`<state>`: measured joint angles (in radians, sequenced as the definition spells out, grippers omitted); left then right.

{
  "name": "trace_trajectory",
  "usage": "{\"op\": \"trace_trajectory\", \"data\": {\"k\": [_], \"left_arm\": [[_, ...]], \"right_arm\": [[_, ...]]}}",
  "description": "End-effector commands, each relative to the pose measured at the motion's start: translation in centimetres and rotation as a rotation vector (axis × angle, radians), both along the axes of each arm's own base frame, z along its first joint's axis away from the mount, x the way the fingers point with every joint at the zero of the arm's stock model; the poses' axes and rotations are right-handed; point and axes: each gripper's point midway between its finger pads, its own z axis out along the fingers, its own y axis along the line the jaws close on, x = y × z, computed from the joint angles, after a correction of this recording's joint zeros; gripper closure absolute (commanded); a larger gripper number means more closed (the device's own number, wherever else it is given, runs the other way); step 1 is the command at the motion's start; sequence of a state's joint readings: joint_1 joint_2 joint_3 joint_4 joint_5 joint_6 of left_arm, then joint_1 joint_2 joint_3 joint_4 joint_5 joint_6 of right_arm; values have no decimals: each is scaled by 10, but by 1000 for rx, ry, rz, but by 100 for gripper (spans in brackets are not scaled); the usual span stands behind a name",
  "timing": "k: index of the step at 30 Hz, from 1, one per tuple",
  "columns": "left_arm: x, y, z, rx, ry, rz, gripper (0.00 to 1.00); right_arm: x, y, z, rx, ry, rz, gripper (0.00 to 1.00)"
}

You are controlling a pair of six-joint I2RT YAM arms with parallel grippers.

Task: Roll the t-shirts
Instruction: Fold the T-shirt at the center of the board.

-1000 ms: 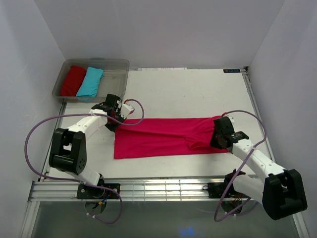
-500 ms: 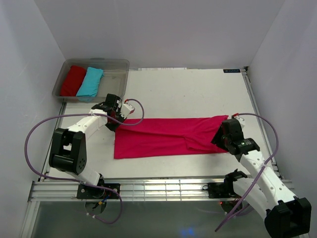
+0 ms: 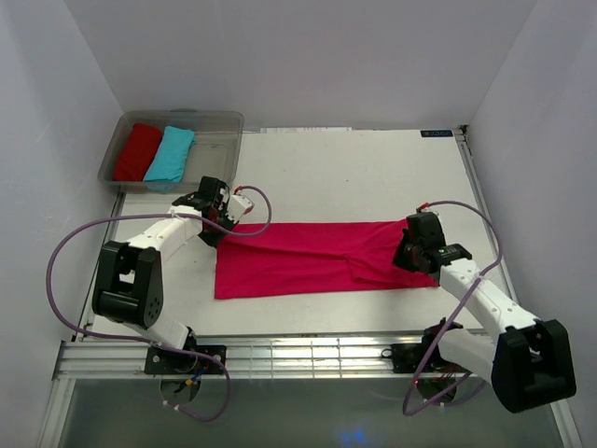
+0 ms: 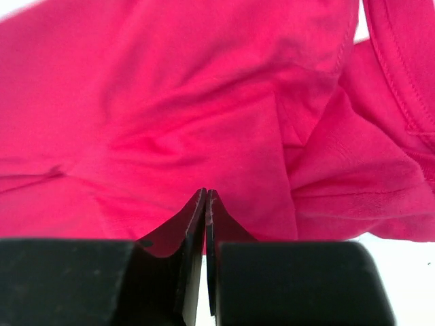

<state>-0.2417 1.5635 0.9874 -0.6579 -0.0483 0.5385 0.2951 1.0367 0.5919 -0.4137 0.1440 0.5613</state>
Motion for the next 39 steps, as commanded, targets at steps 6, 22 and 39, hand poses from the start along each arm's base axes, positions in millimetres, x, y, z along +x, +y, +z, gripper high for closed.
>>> {"op": "trace_trajectory", "data": {"k": [6, 22, 39], "left_arm": [[-9, -3, -1, -23, 7, -10, 100], [-18, -5, -16, -36, 52, -9, 100], [-28, -1, -28, -17, 87, -9, 100]], "right_arm": [[26, -33, -6, -44, -40, -83, 74], [102, -81, 2, -100, -41, -71, 37], [128, -104, -29, -94, 5, -105, 92]]}}
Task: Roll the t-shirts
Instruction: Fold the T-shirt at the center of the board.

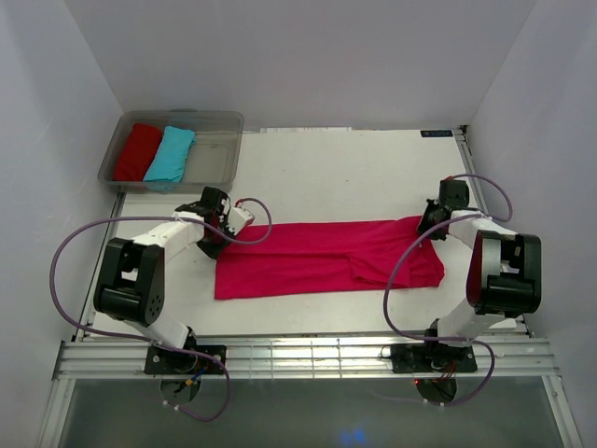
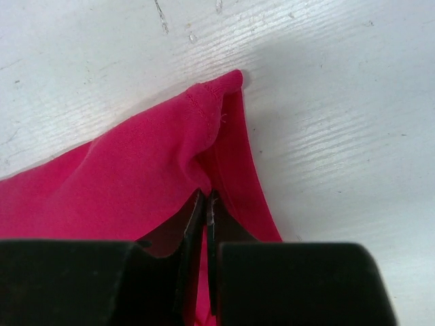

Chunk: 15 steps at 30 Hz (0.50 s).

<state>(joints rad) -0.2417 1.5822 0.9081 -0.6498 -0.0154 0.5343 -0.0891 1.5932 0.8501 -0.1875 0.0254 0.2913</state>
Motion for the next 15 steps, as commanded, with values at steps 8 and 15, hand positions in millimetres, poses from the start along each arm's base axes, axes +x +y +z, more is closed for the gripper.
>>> {"op": "trace_trajectory", "data": {"k": [8, 15], "left_arm": [[-2, -3, 7, -16, -2, -1, 71], [20, -23, 69, -126, -112, -7, 54]], "right_arm": [[18, -5, 16, -18, -64, 30, 71], [11, -13, 53, -69, -130, 5, 55]]}}
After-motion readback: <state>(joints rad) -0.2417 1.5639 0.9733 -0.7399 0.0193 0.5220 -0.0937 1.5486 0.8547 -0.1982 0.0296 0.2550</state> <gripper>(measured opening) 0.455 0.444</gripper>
